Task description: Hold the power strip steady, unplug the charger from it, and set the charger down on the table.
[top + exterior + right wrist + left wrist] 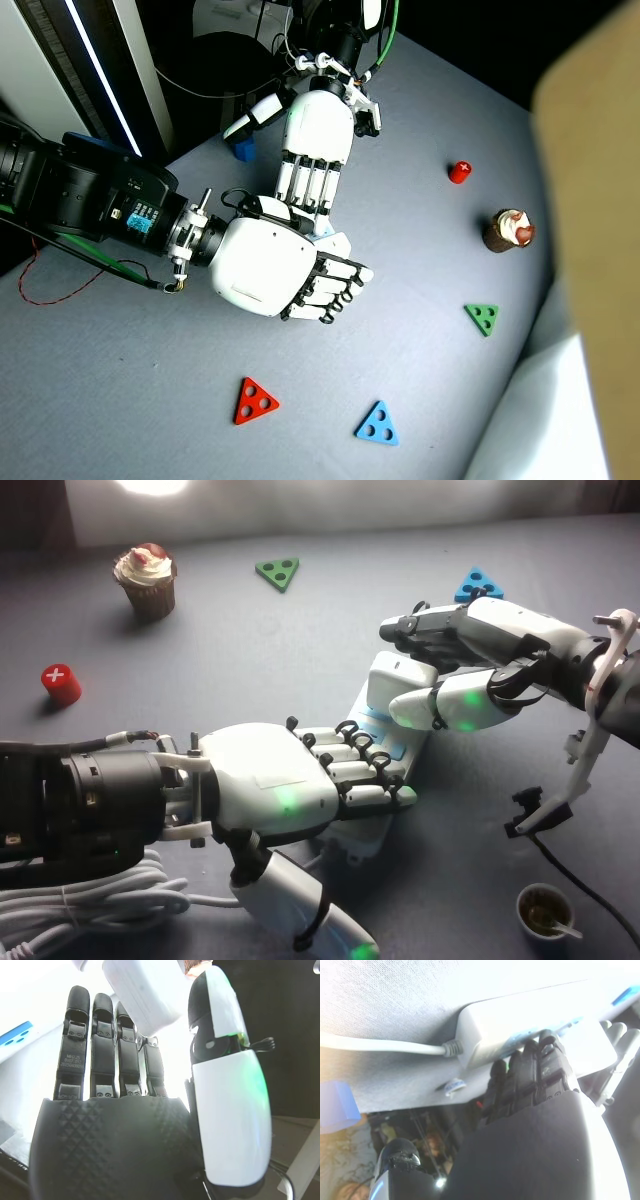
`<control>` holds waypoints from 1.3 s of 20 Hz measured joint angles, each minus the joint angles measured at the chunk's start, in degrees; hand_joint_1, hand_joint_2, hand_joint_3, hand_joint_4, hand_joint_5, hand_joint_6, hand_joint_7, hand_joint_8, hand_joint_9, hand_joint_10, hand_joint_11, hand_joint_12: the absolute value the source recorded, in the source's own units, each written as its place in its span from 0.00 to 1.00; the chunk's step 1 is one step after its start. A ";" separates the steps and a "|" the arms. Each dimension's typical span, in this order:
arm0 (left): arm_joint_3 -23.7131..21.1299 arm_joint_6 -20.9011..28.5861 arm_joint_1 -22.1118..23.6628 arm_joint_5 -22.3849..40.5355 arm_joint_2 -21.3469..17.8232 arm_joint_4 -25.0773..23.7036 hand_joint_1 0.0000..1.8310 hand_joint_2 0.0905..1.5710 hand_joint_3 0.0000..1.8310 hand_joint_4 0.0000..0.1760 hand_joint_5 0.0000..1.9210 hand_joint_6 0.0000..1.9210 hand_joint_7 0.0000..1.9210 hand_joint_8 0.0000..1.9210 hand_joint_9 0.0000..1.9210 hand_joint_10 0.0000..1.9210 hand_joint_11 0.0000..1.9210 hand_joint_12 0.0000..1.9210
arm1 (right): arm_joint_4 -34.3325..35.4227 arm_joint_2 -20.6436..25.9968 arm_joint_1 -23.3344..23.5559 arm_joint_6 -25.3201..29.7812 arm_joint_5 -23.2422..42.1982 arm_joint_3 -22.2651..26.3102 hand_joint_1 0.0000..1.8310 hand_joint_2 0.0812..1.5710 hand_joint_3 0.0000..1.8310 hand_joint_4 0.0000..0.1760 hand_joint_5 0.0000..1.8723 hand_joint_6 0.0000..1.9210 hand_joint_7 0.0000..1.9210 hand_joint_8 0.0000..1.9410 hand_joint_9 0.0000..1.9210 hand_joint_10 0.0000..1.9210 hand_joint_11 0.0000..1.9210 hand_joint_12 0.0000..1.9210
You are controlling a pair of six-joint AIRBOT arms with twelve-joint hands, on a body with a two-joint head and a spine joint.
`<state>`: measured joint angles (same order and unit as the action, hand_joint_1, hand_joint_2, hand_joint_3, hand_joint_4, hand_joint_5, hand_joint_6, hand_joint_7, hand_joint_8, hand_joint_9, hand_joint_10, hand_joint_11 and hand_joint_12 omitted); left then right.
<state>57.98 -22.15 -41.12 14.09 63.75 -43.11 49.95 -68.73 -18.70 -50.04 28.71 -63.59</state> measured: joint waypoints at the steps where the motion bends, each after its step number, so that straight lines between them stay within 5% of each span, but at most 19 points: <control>1: 0.00 0.00 0.00 0.02 0.00 0.02 0.00 0.51 0.00 0.00 0.04 0.00 0.04 0.00 0.02 0.00 0.02 0.02 | 0.00 0.00 0.00 0.09 0.17 0.00 0.58 0.67 0.00 0.00 0.21 0.00 0.22 0.00 0.23 0.01 0.18 0.21; 9: 0.13 0.20 0.00 0.09 -0.07 0.00 0.00 0.51 0.00 0.00 0.03 0.00 0.03 0.00 0.02 0.00 0.01 0.01 | 0.00 0.00 -0.04 0.24 0.20 0.00 0.59 0.67 0.00 0.00 0.23 0.01 0.23 0.00 0.25 0.01 0.19 0.22; 12: 0.13 0.22 0.00 0.09 -0.07 0.00 0.00 0.52 0.00 0.00 0.04 0.00 0.04 0.00 0.03 0.00 0.03 0.02 | 0.00 0.02 -0.07 0.26 0.22 0.00 0.63 0.66 0.00 0.00 0.33 0.01 0.35 0.01 0.36 0.01 0.27 0.26; 13: 0.13 0.20 0.00 0.09 -0.07 0.00 0.00 0.52 0.00 0.00 0.04 0.00 0.03 0.00 0.02 0.00 0.02 0.02 | 0.00 0.02 -0.07 0.26 0.26 0.00 0.67 0.66 0.00 0.00 0.48 0.42 0.58 0.23 0.51 0.01 0.40 0.25; 14: 0.13 0.20 0.00 0.09 -0.07 0.00 0.00 0.51 0.00 0.00 0.04 0.00 0.04 0.00 0.03 0.00 0.03 0.02 | 0.00 0.00 -0.07 0.28 0.39 0.00 0.74 0.65 0.00 0.00 0.52 0.46 0.64 0.20 0.53 0.42 0.47 0.26; 16: 0.13 0.20 0.00 0.11 -0.11 -0.24 0.00 0.51 0.00 0.00 0.04 0.00 0.04 0.00 0.03 0.00 0.02 0.02 | 0.39 -0.07 -0.07 0.31 1.46 -0.17 0.76 0.64 0.00 0.00 0.58 0.42 0.66 0.16 0.55 0.51 0.49 0.31; 26: 0.31 0.24 0.31 -0.15 -0.11 -0.28 0.00 0.51 0.00 0.00 0.04 0.00 0.03 0.00 0.03 0.00 0.03 0.02 | 0.59 0.07 -0.07 0.26 2.29 -0.24 0.76 0.64 0.00 0.00 0.57 0.44 0.68 0.13 0.57 0.48 0.49 0.34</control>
<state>58.28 -21.91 -40.82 13.93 63.64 -43.40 50.54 -68.66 -18.76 -49.78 31.00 -63.83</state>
